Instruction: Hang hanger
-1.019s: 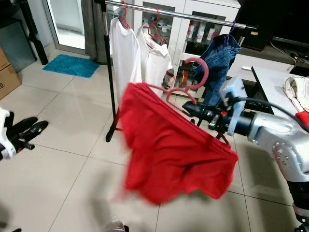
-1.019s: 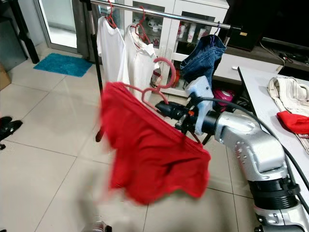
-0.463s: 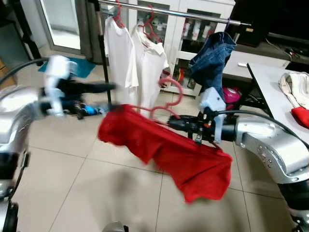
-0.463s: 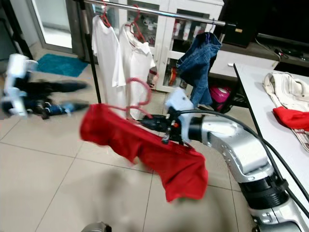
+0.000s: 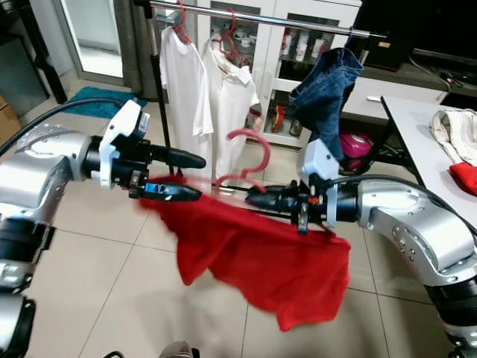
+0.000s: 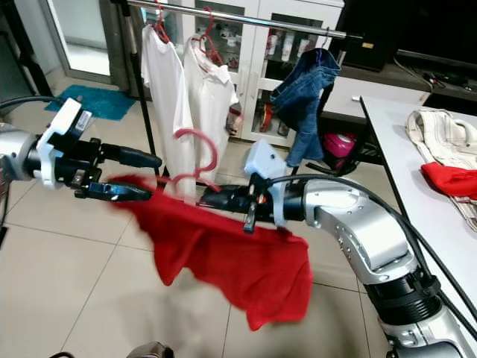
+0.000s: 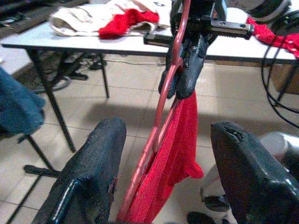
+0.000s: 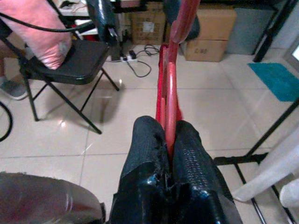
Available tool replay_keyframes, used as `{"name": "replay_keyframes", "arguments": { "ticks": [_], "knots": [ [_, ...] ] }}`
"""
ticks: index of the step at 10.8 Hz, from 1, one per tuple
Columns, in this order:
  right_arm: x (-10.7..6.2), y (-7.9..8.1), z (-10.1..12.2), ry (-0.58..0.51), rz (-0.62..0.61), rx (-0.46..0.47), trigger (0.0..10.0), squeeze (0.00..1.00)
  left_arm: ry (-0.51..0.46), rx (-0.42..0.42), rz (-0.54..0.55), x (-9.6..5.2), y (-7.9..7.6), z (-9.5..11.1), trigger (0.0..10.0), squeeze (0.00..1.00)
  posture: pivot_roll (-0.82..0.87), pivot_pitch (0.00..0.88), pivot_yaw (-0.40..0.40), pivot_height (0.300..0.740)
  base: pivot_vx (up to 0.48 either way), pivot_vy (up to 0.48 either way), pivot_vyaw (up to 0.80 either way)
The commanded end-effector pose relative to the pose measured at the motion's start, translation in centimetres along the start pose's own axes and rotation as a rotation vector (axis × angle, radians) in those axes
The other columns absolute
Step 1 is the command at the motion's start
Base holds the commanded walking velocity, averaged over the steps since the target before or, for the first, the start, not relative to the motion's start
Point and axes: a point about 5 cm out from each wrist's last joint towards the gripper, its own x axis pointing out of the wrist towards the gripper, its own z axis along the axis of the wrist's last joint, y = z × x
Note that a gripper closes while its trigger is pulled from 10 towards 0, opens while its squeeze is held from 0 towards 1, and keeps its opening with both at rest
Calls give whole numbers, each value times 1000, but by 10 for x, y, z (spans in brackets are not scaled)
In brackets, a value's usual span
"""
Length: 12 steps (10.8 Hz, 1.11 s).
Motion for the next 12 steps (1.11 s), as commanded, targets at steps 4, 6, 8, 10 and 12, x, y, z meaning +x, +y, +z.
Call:
{"name": "replay_keyframes", "arguments": {
  "ticks": [4, 6, 8, 10, 12],
  "knots": [
    [7, 10, 13, -32, 80, -70, 10000, 0, 46, 19, -155, 30, 4, 2, 0, 0, -17, 0, -8, 740, 0, 0, 0],
    [8, 8, 13, -29, 75, -74, 10000, 0, 128, 51, -154, 33, 5, -3, 0, 0, -22, 0, 2, 740, 0, 0, 0],
    [8, 9, 12, -24, 73, -74, 10000, 0, 133, 52, -132, 33, 8, -2, 0, 0, -25, 0, 5, 740, 0, 0, 0],
    [8, 8, 12, -24, 68, -72, 10000, 0, 140, 31, -142, 37, 5, -9, 0, 0, -29, 0, 10, 740, 0, 0, 0],
    [8, 8, 11, -26, 67, -68, 10000, 0, 140, 33, -118, 39, 6, -13, 0, 0, -27, 0, 10, 740, 0, 0, 0]
  ]
}}
